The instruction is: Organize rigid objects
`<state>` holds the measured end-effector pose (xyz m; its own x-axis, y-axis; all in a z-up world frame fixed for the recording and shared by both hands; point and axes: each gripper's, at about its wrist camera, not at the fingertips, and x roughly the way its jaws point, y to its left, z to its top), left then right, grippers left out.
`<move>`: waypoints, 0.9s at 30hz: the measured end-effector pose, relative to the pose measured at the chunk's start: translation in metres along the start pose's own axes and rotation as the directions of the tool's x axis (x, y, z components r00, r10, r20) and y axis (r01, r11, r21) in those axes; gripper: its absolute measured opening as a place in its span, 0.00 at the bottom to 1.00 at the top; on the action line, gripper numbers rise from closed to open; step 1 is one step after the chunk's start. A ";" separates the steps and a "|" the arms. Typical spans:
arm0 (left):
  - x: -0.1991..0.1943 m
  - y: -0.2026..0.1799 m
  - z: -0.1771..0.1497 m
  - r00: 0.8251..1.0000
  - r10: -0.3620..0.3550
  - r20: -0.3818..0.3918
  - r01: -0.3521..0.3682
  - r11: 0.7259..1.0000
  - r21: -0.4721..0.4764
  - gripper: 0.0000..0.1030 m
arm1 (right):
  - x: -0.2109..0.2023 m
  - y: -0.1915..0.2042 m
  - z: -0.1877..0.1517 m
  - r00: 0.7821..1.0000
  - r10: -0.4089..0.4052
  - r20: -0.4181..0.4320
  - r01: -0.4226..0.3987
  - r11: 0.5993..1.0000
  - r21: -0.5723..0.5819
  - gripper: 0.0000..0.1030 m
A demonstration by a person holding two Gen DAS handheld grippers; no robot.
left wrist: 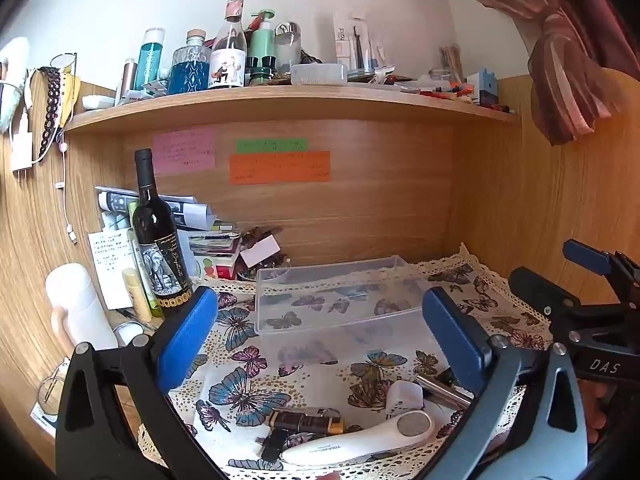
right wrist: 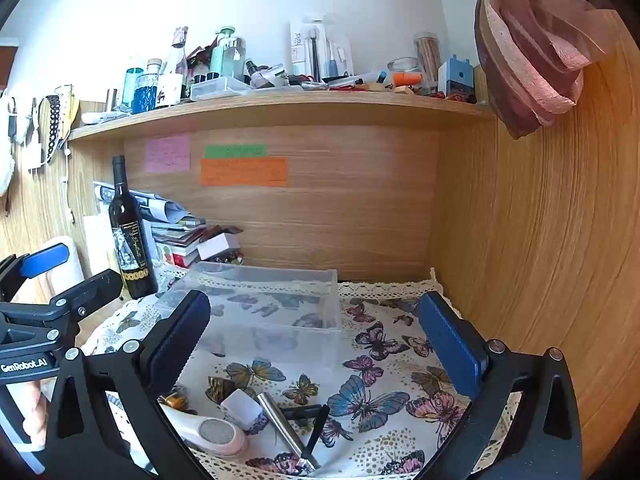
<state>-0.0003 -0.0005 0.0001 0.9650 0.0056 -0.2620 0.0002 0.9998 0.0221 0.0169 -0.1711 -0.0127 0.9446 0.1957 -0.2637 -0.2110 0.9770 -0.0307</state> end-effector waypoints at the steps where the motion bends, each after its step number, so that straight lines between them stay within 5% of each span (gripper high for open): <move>1: 0.000 0.000 0.000 1.000 0.000 -0.001 0.000 1.000 -0.002 1.00 | 0.000 0.000 0.000 1.000 0.001 0.003 -0.001 1.000 -0.003 1.00; 27: -0.009 -0.001 0.005 1.000 -0.028 0.013 0.028 0.999 -0.037 1.00 | -0.007 -0.001 0.002 1.000 0.004 0.026 -0.004 1.000 0.004 1.00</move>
<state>-0.0073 -0.0017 0.0074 0.9680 -0.0222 -0.2499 0.0176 0.9996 -0.0205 0.0107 -0.1738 -0.0087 0.9500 0.2017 -0.2384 -0.2139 0.9765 -0.0262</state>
